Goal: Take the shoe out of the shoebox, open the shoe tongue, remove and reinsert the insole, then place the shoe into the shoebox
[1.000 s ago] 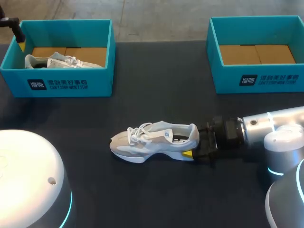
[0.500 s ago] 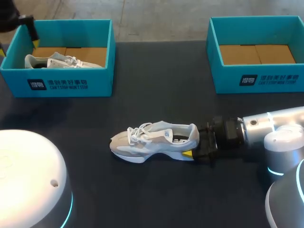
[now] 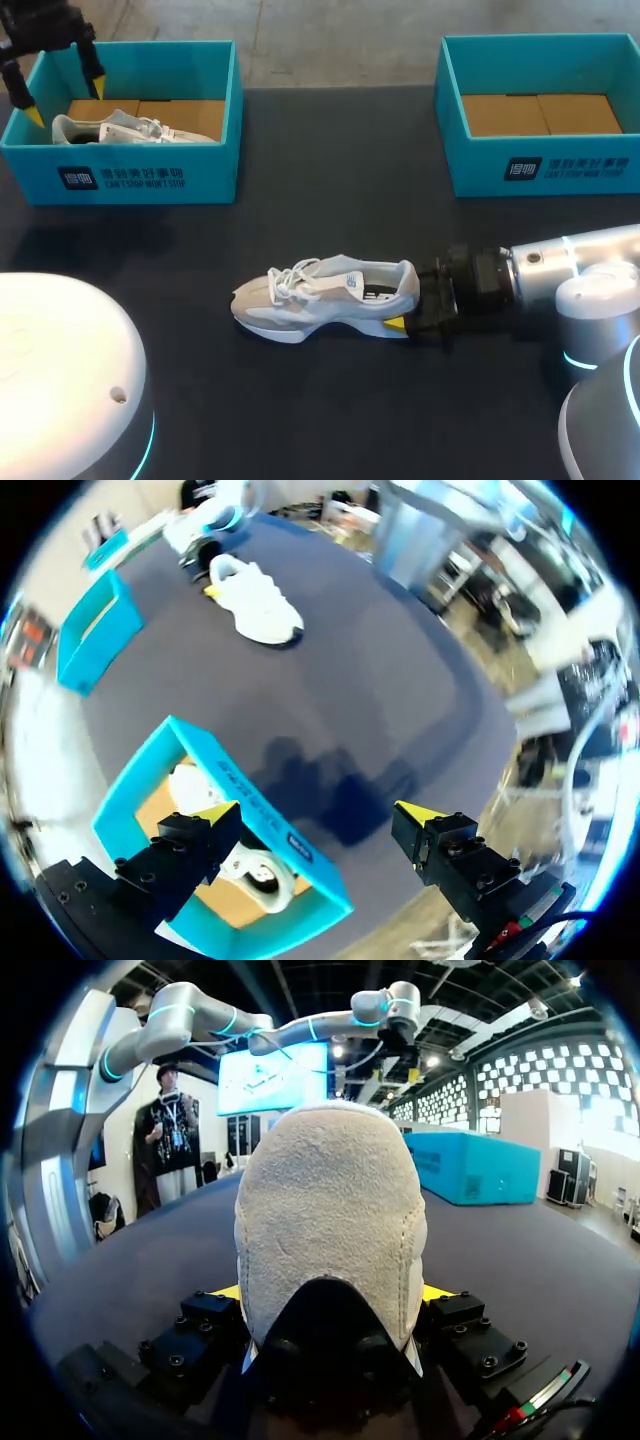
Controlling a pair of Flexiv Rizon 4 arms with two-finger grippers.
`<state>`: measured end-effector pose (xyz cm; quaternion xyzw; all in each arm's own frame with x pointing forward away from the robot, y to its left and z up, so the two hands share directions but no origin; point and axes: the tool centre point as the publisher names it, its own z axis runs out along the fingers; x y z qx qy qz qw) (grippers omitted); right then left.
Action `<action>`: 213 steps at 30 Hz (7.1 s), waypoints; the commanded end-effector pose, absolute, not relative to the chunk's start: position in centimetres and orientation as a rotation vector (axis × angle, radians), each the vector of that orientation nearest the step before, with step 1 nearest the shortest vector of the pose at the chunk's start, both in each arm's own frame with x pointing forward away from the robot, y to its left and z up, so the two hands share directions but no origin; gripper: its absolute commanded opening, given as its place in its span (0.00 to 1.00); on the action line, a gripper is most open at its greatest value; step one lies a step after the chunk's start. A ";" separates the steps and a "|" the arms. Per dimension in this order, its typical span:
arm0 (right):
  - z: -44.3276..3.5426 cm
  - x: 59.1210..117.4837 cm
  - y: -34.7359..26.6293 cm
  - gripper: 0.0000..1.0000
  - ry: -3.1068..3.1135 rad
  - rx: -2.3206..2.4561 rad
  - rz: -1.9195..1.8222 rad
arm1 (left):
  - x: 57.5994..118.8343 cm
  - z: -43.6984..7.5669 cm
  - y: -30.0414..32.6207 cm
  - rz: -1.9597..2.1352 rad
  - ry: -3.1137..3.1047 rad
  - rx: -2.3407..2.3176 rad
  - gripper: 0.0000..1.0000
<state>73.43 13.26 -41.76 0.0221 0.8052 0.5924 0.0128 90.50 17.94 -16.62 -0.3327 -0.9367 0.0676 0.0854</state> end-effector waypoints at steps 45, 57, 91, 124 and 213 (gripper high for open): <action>-41.9 73.6 13.5 0.00 2.514 0.070 1.842 | 76.9 -19.9 6.2 0.053 -2.841 0.707 1.00; -41.9 73.6 13.5 0.00 2.514 0.070 1.842 | 75.1 -21.2 3.1 0.015 -2.684 1.074 1.00; -41.9 73.6 13.5 0.00 2.514 0.070 1.842 | 71.9 -24.6 -9.1 0.014 -2.453 1.747 1.00; -41.9 73.6 13.5 0.00 2.514 0.070 1.842 | 71.3 -31.7 -20.2 -0.250 -2.456 1.960 1.00; -41.9 73.6 13.5 0.00 2.514 0.070 1.842 | 71.3 -32.4 -17.2 -0.350 -2.357 2.053 0.20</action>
